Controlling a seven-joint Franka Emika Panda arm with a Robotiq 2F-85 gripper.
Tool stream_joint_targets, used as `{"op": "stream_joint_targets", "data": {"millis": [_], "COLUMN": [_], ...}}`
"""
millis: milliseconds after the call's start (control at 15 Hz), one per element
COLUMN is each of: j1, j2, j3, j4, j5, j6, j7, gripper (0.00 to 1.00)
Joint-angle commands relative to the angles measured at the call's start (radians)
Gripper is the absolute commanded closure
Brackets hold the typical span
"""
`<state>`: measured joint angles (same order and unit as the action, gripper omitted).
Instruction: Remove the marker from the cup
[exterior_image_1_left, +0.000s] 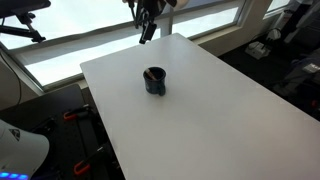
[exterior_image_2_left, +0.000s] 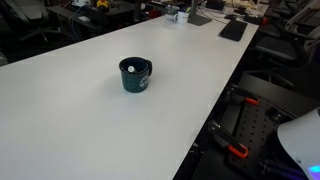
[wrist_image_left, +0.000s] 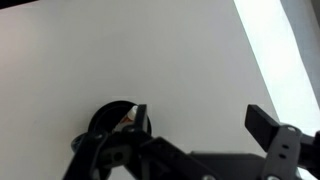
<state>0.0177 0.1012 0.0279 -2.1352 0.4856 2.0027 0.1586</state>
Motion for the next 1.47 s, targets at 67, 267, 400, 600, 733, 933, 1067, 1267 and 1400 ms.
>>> {"op": "stream_joint_targets", "data": {"millis": [67,267,400,600,733,933,1067,1267,1400], "j1": [-0.013,-0.018,-0.02,-0.017,-0.018,-0.018,-0.025,-0.036,-0.056], "j2": [0.043,0.052,0.055,0.049,0.051,0.051,0.054,0.086,0.101], "j3": [-0.005,-0.005,-0.005,-0.004,-0.004,-0.004,-0.006,-0.009,-0.016], "j4": [0.036,0.039,0.043,0.022,0.023,0.024,0.043,0.079,0.103], "j5": [0.018,0.015,0.013,0.0,0.0,0.0,0.003,0.012,0.029], "j6": [-0.037,-0.042,-0.053,-0.028,-0.03,-0.031,-0.068,-0.127,-0.181], "j7": [0.004,0.01,0.012,0.002,0.002,0.002,-0.006,-0.021,-0.055], "gripper": [0.0,0.0,0.0,0.0,0.0,0.0,0.0,0.0,0.0]}}
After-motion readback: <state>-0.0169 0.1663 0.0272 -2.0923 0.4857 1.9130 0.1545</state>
